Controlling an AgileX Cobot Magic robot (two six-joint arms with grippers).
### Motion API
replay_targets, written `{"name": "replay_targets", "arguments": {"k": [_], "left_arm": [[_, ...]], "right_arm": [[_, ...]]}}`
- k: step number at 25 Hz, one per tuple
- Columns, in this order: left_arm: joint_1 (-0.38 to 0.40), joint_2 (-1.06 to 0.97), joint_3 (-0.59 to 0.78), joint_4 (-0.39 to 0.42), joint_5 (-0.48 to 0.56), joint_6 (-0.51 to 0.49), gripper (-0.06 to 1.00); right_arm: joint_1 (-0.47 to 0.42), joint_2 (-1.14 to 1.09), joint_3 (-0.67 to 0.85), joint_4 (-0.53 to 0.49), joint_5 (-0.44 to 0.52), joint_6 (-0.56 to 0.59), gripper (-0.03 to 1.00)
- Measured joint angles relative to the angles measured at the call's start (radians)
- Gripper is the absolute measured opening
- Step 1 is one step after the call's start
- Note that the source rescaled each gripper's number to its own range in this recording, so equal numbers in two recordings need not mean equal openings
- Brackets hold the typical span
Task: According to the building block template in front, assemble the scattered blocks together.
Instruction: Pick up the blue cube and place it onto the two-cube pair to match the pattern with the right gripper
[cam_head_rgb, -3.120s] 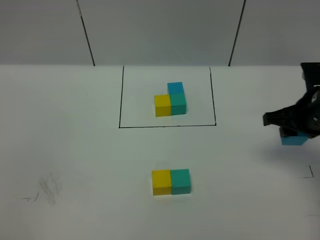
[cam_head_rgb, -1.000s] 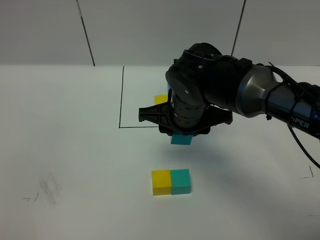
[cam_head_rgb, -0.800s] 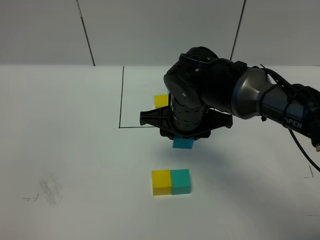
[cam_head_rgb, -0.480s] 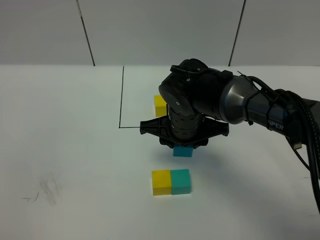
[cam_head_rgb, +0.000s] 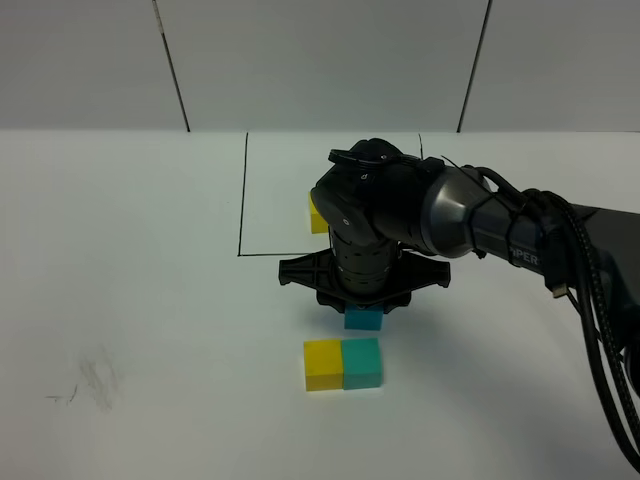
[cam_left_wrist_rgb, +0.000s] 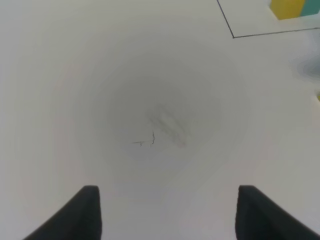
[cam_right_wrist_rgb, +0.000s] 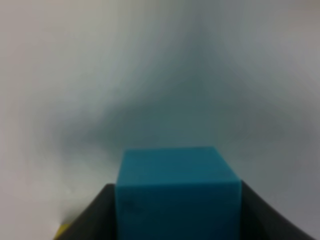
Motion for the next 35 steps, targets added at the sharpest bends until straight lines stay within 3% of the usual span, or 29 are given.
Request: {"name": "replay_targets", "arguments": {"k": [35], "left_arm": [[0.000,0.000,0.000,0.000,0.000,0.000,0.29]], "right_arm": [[0.001,0.042,0.032,-0.002,-0.042,-0.018,0.24]]}}
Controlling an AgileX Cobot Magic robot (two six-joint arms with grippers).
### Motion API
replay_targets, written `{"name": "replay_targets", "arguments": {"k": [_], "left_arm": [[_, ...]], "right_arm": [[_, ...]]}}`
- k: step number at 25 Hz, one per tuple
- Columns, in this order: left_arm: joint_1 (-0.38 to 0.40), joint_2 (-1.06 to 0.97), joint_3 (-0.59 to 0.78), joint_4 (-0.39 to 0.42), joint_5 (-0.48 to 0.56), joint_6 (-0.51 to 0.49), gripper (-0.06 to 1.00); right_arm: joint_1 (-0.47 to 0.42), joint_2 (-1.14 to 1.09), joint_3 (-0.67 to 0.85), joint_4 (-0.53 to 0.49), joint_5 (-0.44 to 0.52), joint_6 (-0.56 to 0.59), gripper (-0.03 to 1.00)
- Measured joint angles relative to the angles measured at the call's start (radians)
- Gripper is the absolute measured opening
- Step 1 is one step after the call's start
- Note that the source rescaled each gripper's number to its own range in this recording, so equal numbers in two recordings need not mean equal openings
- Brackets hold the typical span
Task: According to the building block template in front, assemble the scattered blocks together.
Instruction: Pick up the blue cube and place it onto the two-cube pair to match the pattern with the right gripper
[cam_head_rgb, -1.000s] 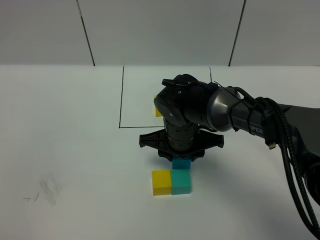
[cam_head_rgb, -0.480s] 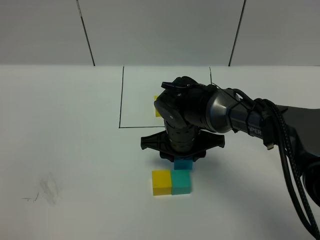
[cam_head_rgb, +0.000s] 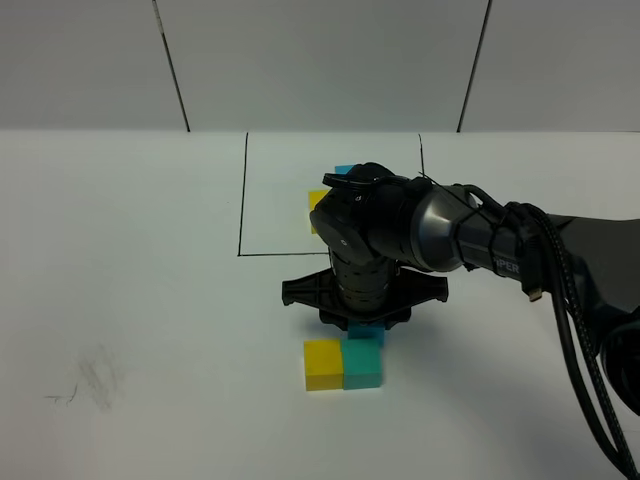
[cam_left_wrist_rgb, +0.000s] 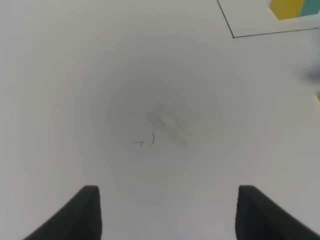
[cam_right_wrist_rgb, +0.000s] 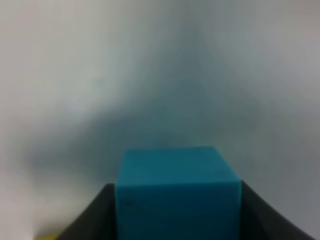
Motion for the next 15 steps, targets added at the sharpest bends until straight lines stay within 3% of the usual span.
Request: {"name": "replay_targets", "arguments": {"k": [15], "left_arm": [[0.000,0.000,0.000,0.000,0.000,-0.002,0.29]], "right_arm": [[0.000,0.032,-0.001,0.039,-0.004,-0.022,0.24]]}}
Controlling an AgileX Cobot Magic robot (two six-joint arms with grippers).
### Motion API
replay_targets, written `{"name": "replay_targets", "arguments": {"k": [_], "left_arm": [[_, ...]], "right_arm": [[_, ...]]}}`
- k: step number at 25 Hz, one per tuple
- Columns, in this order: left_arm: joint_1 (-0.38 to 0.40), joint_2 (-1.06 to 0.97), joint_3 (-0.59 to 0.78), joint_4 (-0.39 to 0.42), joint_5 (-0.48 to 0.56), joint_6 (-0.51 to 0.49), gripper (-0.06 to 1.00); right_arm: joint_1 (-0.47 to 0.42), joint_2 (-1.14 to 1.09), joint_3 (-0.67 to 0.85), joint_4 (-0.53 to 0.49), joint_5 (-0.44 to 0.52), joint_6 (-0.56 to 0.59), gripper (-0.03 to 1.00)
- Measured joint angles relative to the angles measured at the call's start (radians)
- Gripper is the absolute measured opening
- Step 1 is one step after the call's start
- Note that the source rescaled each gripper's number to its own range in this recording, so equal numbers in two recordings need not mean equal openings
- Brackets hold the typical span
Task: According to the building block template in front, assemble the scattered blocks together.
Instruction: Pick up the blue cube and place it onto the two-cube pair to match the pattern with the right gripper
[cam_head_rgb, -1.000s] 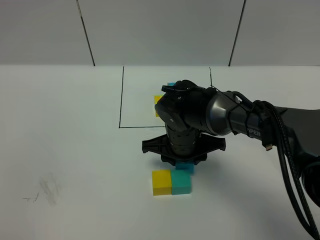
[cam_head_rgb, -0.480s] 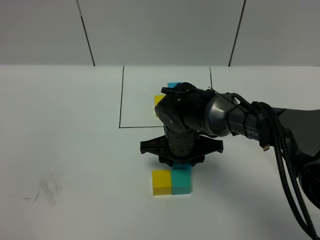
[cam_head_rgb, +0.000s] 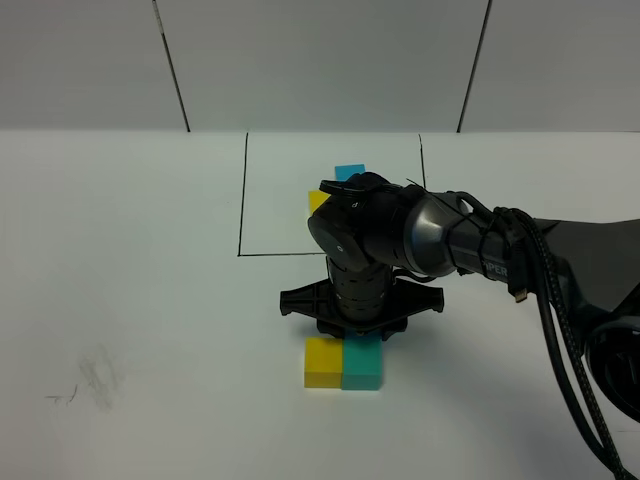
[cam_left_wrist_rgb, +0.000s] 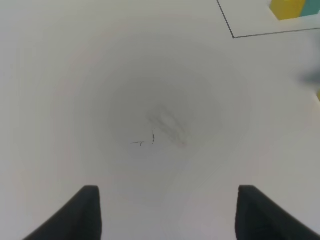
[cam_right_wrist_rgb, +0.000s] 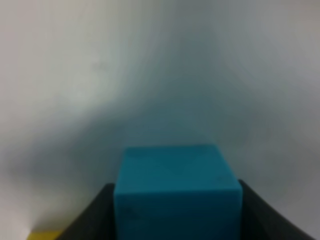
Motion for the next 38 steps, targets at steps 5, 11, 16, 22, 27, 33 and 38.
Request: {"name": "replay_targets", "arguments": {"k": [5,11,16,22,27,33,38], "left_arm": [[0.000,0.000,0.000,0.000,0.000,0.000,0.29],[0.000,0.000,0.000,0.000,0.000,0.000,0.29],[0.000,0.000,0.000,0.000,0.000,0.000,0.29],[0.000,0.000,0.000,0.000,0.000,0.000,0.29],[0.000,0.000,0.000,0.000,0.000,0.000,0.29],[0.000,0.000,0.000,0.000,0.000,0.000,0.29],[0.000,0.000,0.000,0.000,0.000,0.000,0.29]], "right_arm": [[0.000,0.000,0.000,-0.001,0.001,-0.001,0.24],[0.000,0.000,0.000,0.000,0.002,-0.001,0.24],[0.000,-0.001,0.000,0.000,0.000,-0.001,0.24],[-0.001,-0.001,0.000,0.004,-0.002,-0.001,0.24],[-0.001,-0.001,0.000,0.006,-0.004,-0.001,0.24],[-0.001,-0.001,0.000,0.007,-0.004,-0.001,0.24],[-0.001,-0.003,0.000,0.008,-0.005,-0.009,0.25]]}}
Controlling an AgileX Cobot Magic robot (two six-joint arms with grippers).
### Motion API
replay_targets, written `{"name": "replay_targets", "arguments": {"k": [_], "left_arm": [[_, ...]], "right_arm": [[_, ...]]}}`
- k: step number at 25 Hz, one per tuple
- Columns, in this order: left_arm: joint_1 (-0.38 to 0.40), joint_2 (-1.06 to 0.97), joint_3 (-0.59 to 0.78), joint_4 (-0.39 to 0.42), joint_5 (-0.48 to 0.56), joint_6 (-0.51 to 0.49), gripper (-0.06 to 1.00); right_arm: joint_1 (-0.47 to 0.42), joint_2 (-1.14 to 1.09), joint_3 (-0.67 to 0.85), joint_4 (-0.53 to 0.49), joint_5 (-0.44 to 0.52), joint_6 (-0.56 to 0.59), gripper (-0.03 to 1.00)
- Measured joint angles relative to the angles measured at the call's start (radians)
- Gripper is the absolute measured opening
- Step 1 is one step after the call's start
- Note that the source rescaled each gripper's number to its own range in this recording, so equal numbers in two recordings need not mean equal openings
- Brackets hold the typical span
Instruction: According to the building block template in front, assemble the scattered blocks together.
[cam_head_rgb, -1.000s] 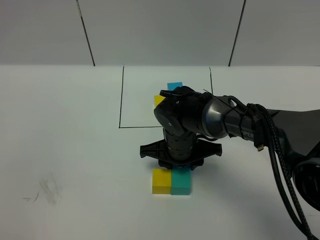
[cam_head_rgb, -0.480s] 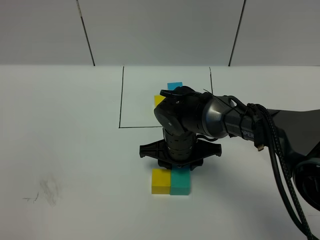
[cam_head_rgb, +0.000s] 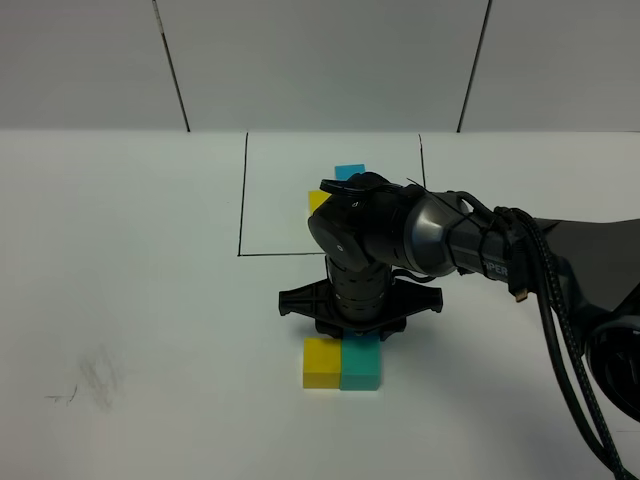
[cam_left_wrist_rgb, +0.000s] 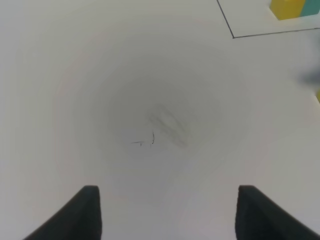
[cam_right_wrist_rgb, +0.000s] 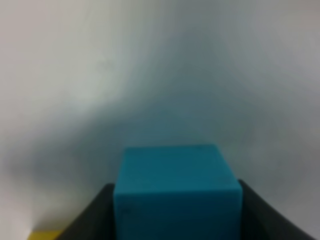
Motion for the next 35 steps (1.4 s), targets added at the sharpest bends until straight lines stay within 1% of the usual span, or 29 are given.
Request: {"name": "replay_targets", "arguments": {"k": [5,8,12,18,23,26,30,32,35], "left_arm": [[0.000,0.000,0.000,0.000,0.000,0.000,0.29],[0.000,0.000,0.000,0.000,0.000,0.000,0.29],[0.000,0.000,0.000,0.000,0.000,0.000,0.29],[0.000,0.000,0.000,0.000,0.000,0.000,0.29],[0.000,0.000,0.000,0.000,0.000,0.000,0.29],[0.000,0.000,0.000,0.000,0.000,0.000,0.29],[0.000,0.000,0.000,0.000,0.000,0.000,0.29],[0.000,0.000,0.000,0.000,0.000,0.000,0.29],[0.000,0.000,0.000,0.000,0.000,0.003,0.29]], "right_arm": [[0.000,-0.006,0.000,0.003,-0.007,-0.010,0.28],[0.000,-0.012,0.000,0.005,-0.014,-0.014,0.33],[0.001,-0.019,0.000,0.007,-0.019,-0.017,0.46],[0.001,-0.019,0.000,0.004,-0.021,-0.025,0.71],[0.001,-0.031,0.000,-0.015,-0.021,-0.036,0.88],[-0.004,-0.072,0.000,-0.073,-0.027,-0.037,0.94],[-0.047,-0.149,-0.016,-0.190,-0.053,-0.052,0.98],[-0.085,-0.181,-0.036,-0.246,-0.058,-0.080,0.99],[-0.150,-0.231,-0.064,-0.321,-0.068,-0.170,0.99]]}}
